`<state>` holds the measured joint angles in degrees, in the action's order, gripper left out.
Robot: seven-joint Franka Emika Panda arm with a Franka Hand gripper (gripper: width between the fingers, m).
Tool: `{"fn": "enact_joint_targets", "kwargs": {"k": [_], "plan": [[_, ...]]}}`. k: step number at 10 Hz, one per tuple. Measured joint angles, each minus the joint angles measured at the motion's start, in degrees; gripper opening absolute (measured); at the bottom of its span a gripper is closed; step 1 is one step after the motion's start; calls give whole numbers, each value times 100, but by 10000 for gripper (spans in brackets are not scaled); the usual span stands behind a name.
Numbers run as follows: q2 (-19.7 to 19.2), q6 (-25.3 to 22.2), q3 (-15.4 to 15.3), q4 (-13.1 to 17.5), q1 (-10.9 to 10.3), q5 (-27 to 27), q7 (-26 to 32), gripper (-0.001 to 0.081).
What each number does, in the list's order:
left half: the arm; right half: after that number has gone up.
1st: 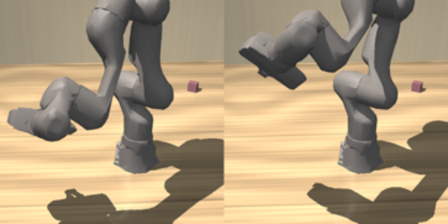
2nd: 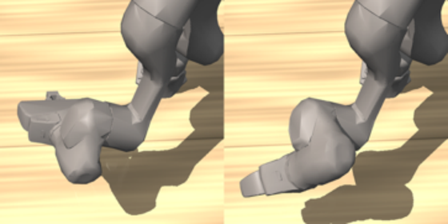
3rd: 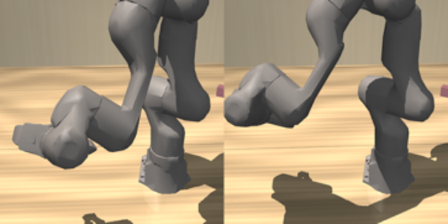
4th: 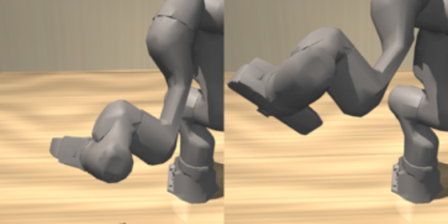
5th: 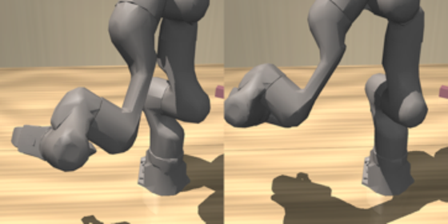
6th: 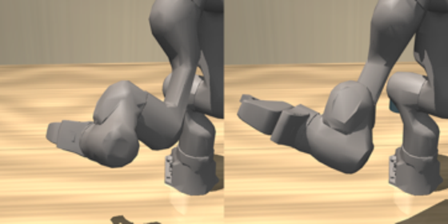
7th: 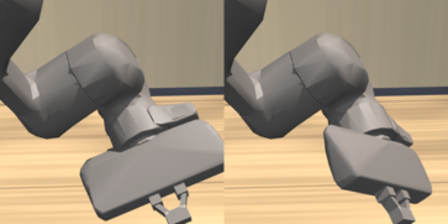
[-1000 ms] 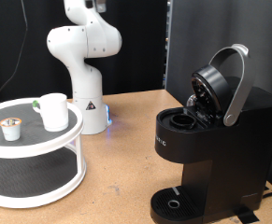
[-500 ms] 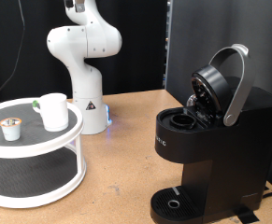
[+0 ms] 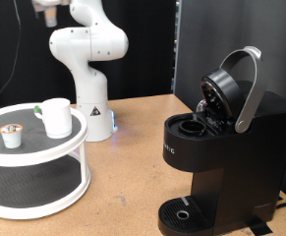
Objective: Make a cup of coffee with the keurig machine
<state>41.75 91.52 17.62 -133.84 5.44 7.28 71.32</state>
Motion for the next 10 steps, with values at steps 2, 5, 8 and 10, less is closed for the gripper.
{"fn": "enact_joint_targets", "kwargs": {"k": [2, 5, 8, 10], "plan": [[-164, -67, 60, 110, 22, 28, 64, 803], [-164, 134, 195, 29, 51, 237, 409, 803], [-410, 900, 527, -48, 161, 377, 378, 803], [-772, 1339, 637, -43, 216, 461, 270, 803]]}}
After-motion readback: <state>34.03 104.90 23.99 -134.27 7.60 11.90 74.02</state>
